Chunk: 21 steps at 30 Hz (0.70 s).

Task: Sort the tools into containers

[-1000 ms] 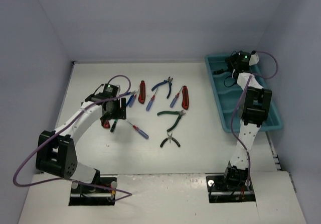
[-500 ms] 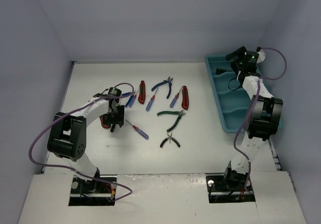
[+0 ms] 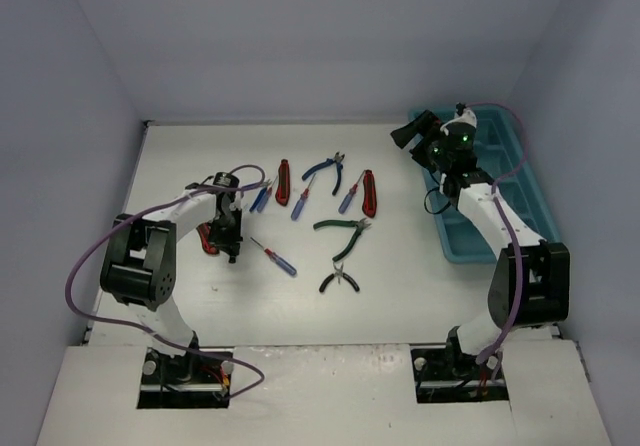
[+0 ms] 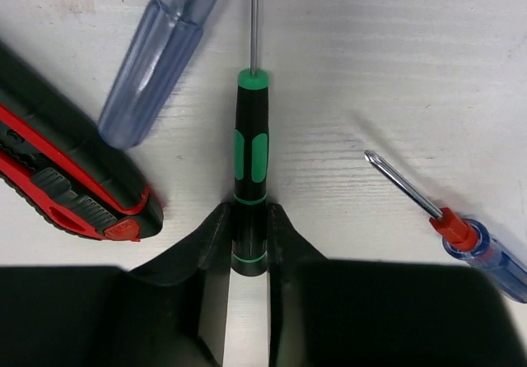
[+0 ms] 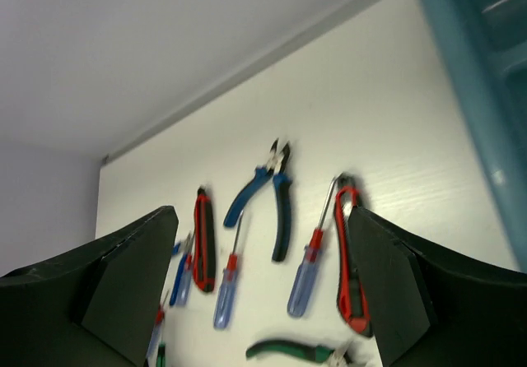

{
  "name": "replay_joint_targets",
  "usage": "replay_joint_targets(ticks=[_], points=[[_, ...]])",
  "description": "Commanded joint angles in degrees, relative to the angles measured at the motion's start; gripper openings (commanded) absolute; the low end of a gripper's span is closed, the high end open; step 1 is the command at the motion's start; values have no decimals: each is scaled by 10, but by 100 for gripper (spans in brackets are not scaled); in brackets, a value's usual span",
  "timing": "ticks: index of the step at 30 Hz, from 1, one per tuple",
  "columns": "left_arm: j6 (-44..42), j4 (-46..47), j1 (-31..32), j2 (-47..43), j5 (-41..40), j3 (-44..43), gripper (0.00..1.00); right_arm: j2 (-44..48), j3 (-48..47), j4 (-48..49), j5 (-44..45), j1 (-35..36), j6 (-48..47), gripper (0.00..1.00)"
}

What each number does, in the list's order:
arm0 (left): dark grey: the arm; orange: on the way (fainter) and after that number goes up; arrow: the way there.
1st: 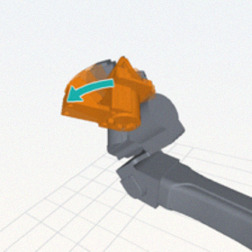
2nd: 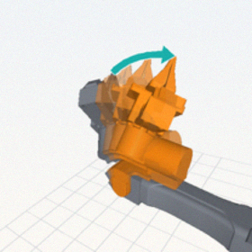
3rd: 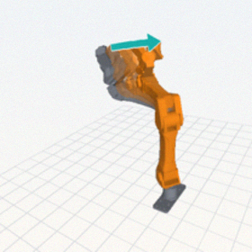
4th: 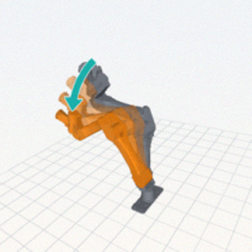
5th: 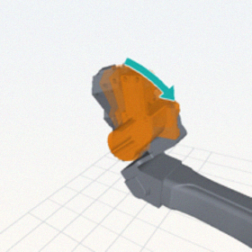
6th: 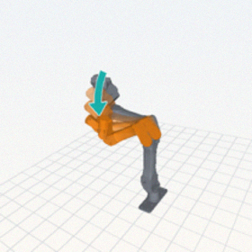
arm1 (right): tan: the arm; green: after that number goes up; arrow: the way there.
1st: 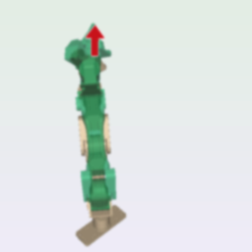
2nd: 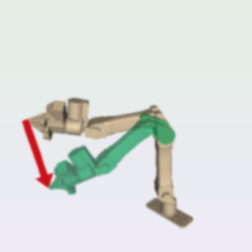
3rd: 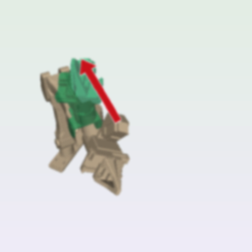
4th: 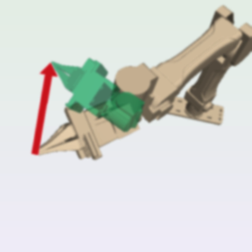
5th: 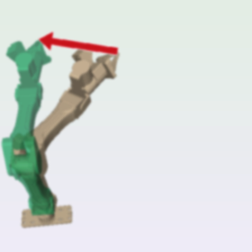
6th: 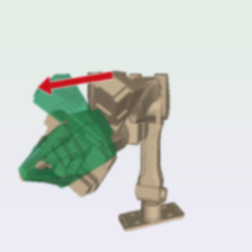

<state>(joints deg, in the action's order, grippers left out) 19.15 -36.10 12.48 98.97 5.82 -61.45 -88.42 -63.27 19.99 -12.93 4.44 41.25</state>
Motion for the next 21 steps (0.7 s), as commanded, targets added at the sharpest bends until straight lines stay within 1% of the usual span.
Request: replay_joint_targets(ticks=[1,3,6,8,10,13,16,21], points=[[1,-4,-2,-49,47,-6,1,61,23,30,-24,35,-6,82],[0,-4,-2,-87,69,-8,0,73,33,30,-39,60,-5,83],[-7,-2,0,-175,101,-22,0,85,36,30,-69,90,2,84],[-26,0,7,-224,133,-53,0,92,36,30,-90,128,3,87],[-37,0,21,-252,160,-75,0,97,33,31,-101,170,3,89],[-52,0,38,-269,190,-115,0,100,23,35,-101,226,3,91],[-55,0,61,-277,228,-145,0,99,-2,38,-103,264,1,92],[-47,1,92,-283,237,-179,0,90,-44,43,-95,309,-11,91]])
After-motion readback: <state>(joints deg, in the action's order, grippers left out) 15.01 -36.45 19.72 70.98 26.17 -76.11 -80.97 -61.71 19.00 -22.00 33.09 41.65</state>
